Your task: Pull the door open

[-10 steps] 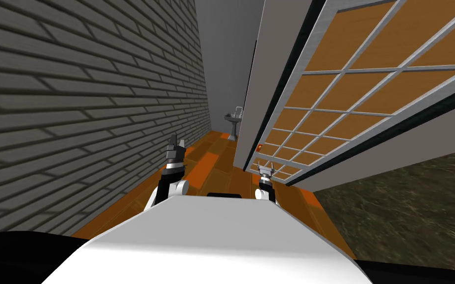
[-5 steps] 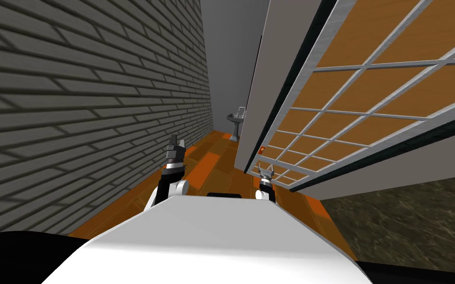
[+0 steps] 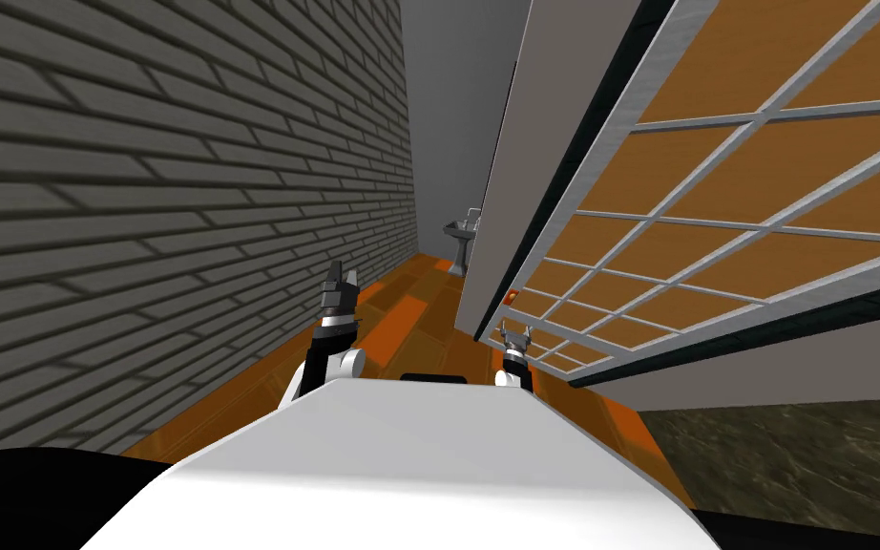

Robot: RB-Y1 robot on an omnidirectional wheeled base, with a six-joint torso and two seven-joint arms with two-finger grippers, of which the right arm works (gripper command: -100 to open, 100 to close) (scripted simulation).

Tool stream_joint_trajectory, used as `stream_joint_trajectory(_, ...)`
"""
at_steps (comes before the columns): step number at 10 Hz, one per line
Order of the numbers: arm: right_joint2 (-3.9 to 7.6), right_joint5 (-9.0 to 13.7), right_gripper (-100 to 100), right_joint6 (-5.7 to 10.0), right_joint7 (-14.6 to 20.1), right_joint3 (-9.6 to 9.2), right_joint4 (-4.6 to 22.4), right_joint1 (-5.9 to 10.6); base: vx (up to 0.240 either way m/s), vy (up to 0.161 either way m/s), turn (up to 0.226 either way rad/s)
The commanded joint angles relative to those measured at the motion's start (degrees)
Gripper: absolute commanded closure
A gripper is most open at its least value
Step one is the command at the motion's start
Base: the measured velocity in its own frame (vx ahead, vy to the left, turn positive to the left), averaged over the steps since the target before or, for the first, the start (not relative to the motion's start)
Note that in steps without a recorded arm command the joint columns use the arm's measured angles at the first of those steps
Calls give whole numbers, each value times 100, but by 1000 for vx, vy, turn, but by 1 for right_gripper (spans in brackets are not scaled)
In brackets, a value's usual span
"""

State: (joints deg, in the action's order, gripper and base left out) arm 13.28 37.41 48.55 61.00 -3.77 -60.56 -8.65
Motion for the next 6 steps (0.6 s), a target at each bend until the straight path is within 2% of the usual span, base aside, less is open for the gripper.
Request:
stream_joint_trajectory(1, 31, 107, -100, 4, 184, -4, 151, 25, 59, -69, 106)
stream_joint_trajectory(6, 112, 376, -100, 107, 700, -33, 762, 201, 66, -62, 93)
